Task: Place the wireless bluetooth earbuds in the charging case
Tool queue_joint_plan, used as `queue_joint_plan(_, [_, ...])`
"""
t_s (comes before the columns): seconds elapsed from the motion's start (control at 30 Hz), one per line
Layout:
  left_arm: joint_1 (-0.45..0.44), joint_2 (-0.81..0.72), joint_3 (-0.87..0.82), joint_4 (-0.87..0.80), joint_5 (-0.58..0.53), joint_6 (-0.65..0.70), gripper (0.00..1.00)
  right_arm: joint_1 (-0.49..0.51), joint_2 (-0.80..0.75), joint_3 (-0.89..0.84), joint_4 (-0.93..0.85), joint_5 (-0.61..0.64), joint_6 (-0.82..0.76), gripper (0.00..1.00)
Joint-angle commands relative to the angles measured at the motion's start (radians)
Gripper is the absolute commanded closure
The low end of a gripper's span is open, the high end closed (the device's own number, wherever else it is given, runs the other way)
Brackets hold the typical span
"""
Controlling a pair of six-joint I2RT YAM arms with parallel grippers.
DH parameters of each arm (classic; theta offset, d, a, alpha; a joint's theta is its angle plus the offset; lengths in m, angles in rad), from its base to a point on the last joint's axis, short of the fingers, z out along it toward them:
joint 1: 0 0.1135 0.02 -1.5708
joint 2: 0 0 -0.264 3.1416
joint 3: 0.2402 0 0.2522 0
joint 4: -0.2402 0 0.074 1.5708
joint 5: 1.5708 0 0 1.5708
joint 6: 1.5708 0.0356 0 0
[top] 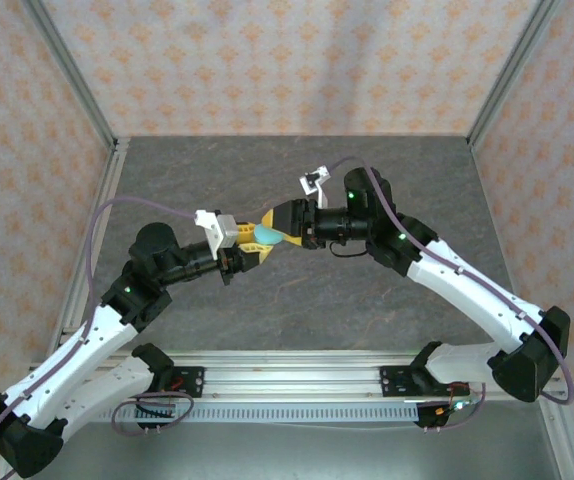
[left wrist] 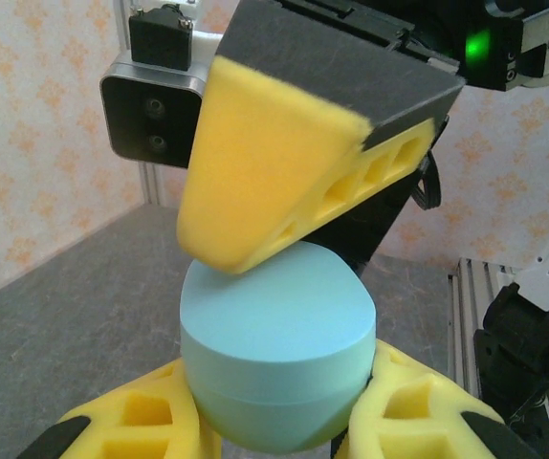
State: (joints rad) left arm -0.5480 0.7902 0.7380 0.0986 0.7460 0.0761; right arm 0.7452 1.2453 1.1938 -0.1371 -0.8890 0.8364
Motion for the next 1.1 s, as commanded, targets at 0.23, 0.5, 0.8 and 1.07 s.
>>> queue_joint_plan(0.23, [-0.006,0.003,0.023,0.042,-0.059,-0.012,0.90,0.012,-0.025,-0.023,0.134,-0.060,0.075,0.66])
queue_joint_plan(0.5, [-0.006,-0.002,0.031,-0.031,-0.127,-0.004,0.53,0.004,-0.036,-0.026,0.093,-0.006,0.049,0.87])
queue_joint_plan(0.8, [-0.005,-0.073,0.022,-0.208,-0.315,0.021,0.00,-0.140,-0.056,-0.165,-0.028,0.181,-0.002,0.90])
queue_joint_plan(1.07, [-0.006,-0.148,-0.027,-0.313,-0.433,0.016,0.00,-0.165,0.096,-0.341,0.042,0.301,-0.131,0.83])
